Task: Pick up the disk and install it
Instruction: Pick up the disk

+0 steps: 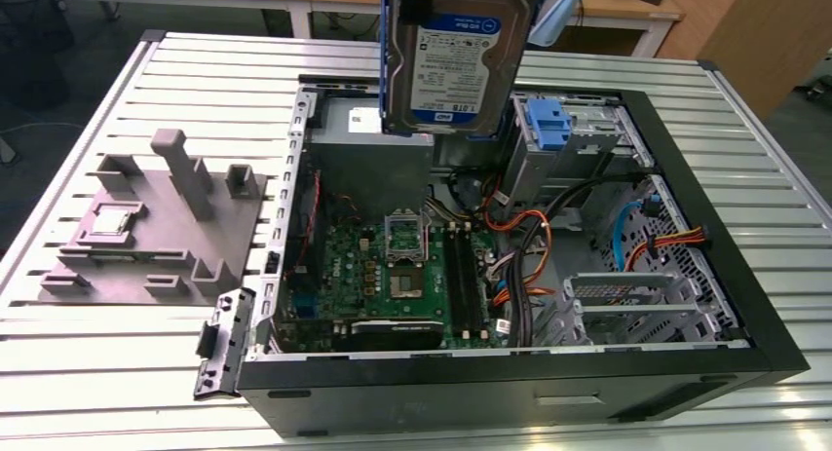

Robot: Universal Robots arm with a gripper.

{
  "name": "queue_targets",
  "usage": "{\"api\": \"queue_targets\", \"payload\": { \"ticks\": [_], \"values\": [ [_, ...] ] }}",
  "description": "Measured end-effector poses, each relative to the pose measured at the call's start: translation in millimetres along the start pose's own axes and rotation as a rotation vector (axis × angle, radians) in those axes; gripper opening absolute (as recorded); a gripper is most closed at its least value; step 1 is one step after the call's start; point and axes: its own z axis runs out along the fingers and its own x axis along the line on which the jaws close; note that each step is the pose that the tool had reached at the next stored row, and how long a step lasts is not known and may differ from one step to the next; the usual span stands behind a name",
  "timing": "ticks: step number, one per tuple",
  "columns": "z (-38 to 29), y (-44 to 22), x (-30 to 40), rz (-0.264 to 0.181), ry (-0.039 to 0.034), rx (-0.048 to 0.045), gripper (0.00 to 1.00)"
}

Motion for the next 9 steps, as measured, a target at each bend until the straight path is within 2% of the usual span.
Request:
{"api": "queue_targets", "payload": {
  "ticks": [4,9],
  "values": [
    [0.0,-0.6,0.1,0.0,0.0001,0.0,0.36],
    [0.0,-6.9,-0.2,0.0,0.0001,-0.0005,0.36]
  ]
}}
